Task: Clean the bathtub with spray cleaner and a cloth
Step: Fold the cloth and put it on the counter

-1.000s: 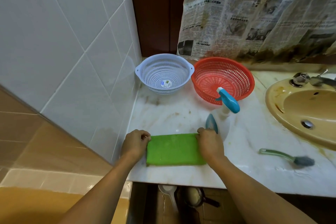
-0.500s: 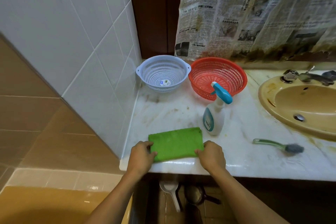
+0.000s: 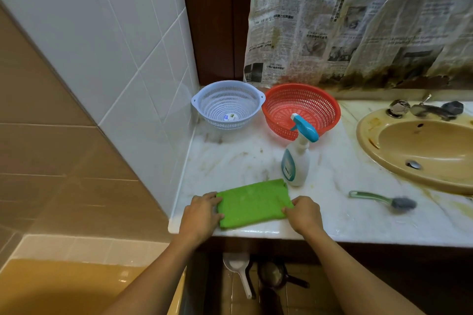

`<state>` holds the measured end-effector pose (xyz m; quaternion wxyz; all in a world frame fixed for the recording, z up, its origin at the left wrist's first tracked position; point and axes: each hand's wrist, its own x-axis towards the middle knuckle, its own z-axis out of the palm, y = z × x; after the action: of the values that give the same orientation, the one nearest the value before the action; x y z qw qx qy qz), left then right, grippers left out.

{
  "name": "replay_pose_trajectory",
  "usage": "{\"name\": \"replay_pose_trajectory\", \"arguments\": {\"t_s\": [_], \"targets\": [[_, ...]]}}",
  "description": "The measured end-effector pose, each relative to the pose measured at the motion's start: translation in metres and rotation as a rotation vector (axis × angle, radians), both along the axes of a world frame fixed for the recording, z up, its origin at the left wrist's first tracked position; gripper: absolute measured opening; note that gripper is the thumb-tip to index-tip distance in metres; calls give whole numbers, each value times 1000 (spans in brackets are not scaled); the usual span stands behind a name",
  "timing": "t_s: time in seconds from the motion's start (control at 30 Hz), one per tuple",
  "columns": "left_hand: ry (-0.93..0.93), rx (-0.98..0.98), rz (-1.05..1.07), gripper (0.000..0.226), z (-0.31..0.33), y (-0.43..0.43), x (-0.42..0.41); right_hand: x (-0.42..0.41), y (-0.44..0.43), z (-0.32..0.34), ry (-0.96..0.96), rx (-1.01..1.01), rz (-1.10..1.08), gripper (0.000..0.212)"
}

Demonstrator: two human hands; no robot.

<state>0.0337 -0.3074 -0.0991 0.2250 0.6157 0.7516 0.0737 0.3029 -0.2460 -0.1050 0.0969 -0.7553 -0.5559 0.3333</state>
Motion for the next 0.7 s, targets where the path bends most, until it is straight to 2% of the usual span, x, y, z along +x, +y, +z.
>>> {"name": "replay_pose_trajectory", "arguments": {"t_s": [0.1, 0.17, 0.23, 0.33, 0.43, 0.47, 0.53, 0.6, 0.7], "targets": [[35, -3, -16, 56, 0, -1, 1, -1, 0, -2, 13, 31, -4, 20], [20, -11, -3, 57, 0, -1, 0, -3, -2, -1, 41, 81, -22, 34], [-44, -28, 29, 58, -3, 0, -2, -6, -4, 1, 49, 171, -3, 39], [-183, 3, 114, 49, -8, 3, -7, -13, -5, 8, 70, 355, 90, 35], [-309, 150, 234, 27, -1, 8, -5, -31, -10, 20, 130, 528, 256, 33], [-382, 180, 279, 20, 6, 9, -1, -37, -12, 22, 153, 572, 321, 33], [-654, 156, 389, 11, 26, 15, 6, -51, -18, 23, 195, 621, 434, 33], [-865, 45, 474, 24, 42, 25, 11, -63, -24, 22, 225, 629, 523, 35], [-878, -52, 518, 43, 52, 37, 10, -77, -34, 17, 252, 589, 601, 35]]}}
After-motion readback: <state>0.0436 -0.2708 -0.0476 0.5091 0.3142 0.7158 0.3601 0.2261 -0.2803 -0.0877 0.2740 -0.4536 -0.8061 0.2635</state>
